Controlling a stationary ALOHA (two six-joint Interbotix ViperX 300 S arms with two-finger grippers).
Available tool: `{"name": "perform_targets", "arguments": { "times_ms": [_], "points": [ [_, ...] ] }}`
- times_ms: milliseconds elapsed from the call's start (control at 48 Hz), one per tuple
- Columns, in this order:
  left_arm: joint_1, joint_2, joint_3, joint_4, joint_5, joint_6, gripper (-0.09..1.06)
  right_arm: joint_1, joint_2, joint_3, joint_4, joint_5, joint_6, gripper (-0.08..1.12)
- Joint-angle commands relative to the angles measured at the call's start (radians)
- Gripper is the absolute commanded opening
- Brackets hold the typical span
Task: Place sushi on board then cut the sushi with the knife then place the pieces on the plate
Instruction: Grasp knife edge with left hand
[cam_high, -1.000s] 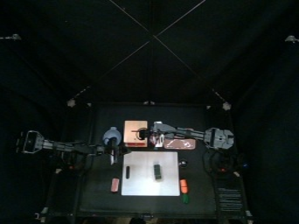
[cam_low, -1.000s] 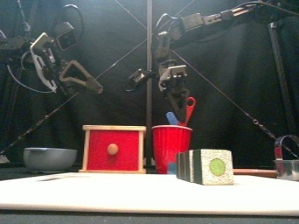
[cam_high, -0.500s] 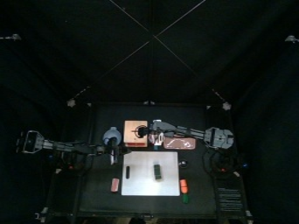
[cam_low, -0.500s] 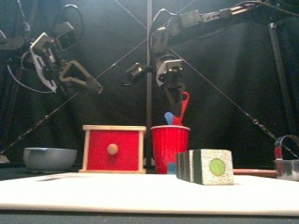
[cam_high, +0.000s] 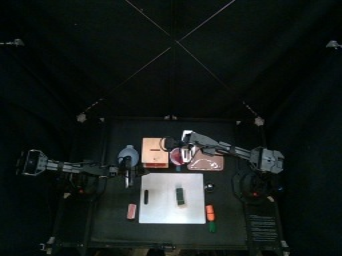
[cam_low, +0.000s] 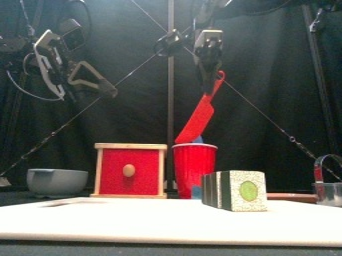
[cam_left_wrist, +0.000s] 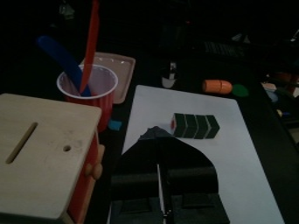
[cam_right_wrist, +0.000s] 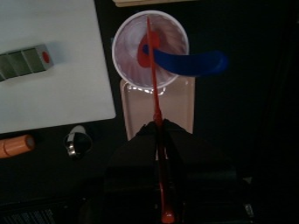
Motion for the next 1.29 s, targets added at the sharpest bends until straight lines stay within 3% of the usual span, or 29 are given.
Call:
{"name": "perform_targets", "arguments": {
  "times_ms": [21,396,792,1125,1292],
  "points": [
    [0.003,-0.026,-0.012,0.002,-0.005,0.002,-0.02,0.002,-0.114,-0.002,-0.011,-0.012,0.009,0.38],
    [0.003,-0.055,-0.003,0.003,-0.005,0.002,-0.02,0.117,-0.344,0.206,-0.081,-0.23,0.238,0.38],
    [0.002,-0.057,-0.017,0.005,-0.012,0.002,-0.01,0.183,-0.617,0.68,-0.067,-0.865,0.446,0.38],
    [-0.009,-0.058,-0.058,0.012,-0.012,0.0,0.02,0.213,-0.655,0.976,0.02,-1.203,0.437,0.38],
    [-0.009,-0.044,-0.071,0.014,0.005,-0.002,0.17,0.232,-0.629,1.039,0.032,-1.312,0.44,0.38]
  ]
}}
